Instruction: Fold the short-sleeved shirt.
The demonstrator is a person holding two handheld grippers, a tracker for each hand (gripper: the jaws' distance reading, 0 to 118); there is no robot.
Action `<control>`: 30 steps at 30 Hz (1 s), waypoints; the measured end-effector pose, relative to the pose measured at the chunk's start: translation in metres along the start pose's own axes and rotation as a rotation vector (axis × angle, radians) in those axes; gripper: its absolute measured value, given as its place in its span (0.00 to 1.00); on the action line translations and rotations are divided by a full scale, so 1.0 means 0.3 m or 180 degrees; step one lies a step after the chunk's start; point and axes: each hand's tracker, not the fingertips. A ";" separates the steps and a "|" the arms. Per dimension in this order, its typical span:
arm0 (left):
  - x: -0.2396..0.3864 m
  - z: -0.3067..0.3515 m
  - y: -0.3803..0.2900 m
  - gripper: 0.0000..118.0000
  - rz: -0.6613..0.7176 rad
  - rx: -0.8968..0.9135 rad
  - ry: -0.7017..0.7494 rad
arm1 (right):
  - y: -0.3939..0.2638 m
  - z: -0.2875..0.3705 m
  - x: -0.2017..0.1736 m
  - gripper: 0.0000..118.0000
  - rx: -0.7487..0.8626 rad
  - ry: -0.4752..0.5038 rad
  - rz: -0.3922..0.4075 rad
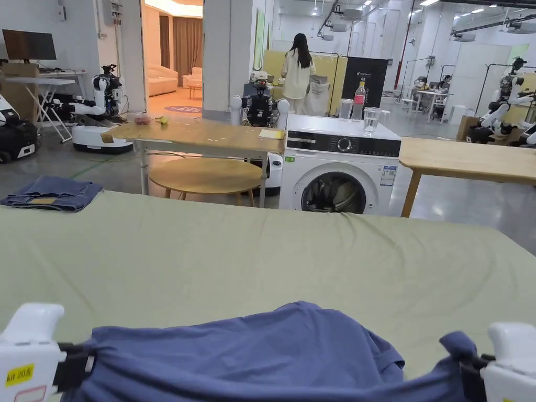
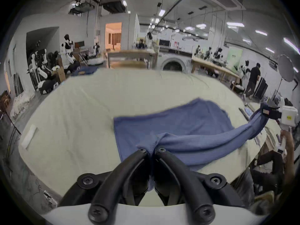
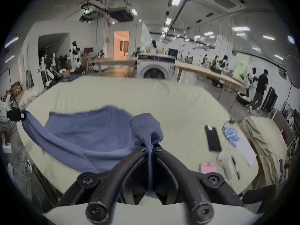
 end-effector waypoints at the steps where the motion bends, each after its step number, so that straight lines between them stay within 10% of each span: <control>1: -0.004 -0.030 -0.029 0.00 0.0012 -0.0101 0.0012 | -0.032 -0.033 -0.003 0.00 -0.0117 0.0005 0.0004; 13: -0.032 -0.299 -0.204 0.00 0.0253 -0.0722 0.0131 | -0.217 -0.312 -0.085 0.14 -0.0724 0.0118 -0.0012; 16: -0.028 -0.278 -0.165 0.22 0.0319 -0.0559 0.0173 | -0.183 -0.297 -0.102 0.45 -0.0556 0.0146 -0.0066; 18: -0.013 -0.258 -0.127 0.35 0.0247 -0.0282 0.0241 | -0.143 -0.284 -0.127 0.47 -0.0327 0.0122 -0.0031; 23: 0.063 -0.210 -0.042 0.35 0.0156 0.0483 0.0317 | -0.062 -0.256 -0.223 0.44 0.0221 0.0108 -0.0106; 26: 0.119 -0.204 -0.012 0.31 0.0078 0.0850 0.0434 | -0.025 -0.246 -0.299 0.09 0.0543 0.0122 -0.0152; 28: 0.150 -0.212 0.006 0.28 -0.0029 0.0989 0.0444 | -0.005 -0.260 -0.351 0.05 0.0633 0.0093 -0.0121; 30: 0.178 -0.229 0.025 0.02 -0.0069 0.0984 0.0500 | 0.010 -0.263 -0.394 0.00 0.0710 0.0128 -0.0139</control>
